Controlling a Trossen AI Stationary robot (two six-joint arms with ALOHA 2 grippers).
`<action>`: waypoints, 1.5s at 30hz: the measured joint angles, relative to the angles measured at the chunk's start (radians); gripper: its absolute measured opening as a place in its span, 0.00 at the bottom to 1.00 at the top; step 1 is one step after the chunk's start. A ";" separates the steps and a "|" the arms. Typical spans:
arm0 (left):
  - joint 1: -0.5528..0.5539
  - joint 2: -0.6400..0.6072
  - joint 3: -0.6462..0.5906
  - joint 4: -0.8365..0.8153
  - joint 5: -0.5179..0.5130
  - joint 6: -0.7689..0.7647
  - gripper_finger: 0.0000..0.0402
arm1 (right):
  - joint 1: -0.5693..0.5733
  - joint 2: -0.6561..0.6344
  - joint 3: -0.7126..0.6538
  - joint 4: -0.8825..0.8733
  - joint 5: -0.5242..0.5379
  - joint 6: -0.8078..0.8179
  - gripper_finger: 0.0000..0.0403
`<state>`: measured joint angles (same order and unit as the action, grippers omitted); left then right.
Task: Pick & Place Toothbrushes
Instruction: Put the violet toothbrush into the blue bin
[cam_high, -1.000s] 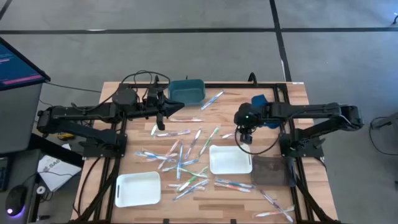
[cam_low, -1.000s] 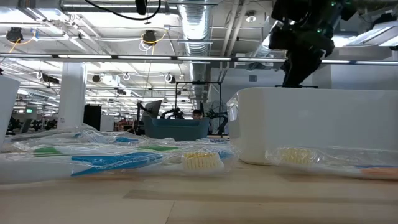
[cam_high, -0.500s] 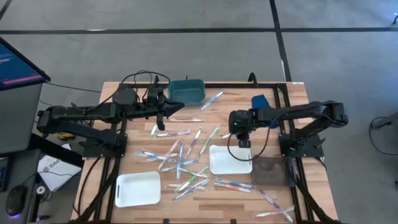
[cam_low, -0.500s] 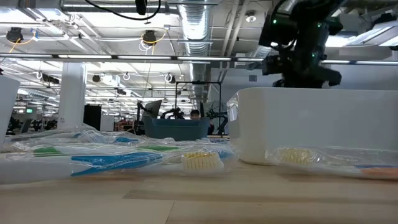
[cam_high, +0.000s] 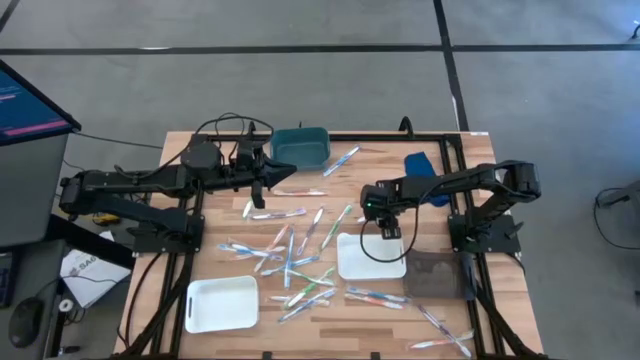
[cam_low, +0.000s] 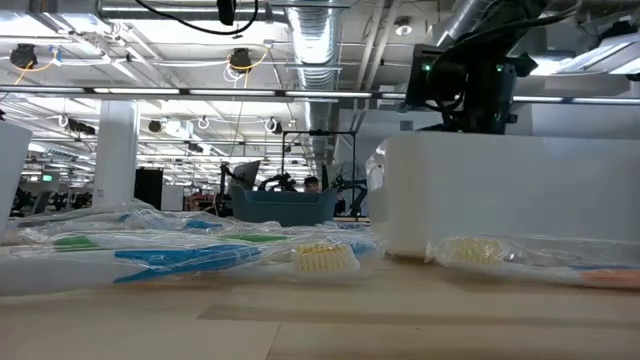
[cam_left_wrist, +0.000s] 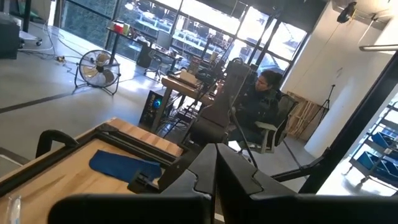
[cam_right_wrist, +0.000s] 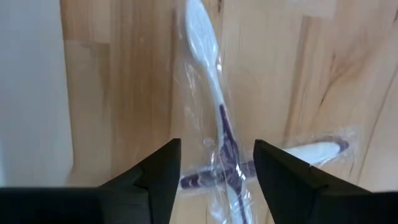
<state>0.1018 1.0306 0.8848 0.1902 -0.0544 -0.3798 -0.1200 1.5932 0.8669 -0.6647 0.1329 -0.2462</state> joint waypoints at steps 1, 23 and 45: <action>-0.001 0.000 0.000 0.000 0.000 0.000 0.01 | 0.000 0.000 0.000 0.006 -0.001 0.000 0.49; -0.032 0.026 -0.001 0.002 0.000 -0.003 0.01 | -0.002 -0.003 -0.001 0.047 -0.001 0.138 0.38; -0.032 0.026 0.000 0.005 0.000 -0.003 0.01 | -0.131 -0.004 0.129 -0.258 -0.056 1.297 0.44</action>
<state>0.0700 1.0561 0.8845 0.1948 -0.0547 -0.3824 -0.2513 1.5897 0.9962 -0.9232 0.0765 1.0510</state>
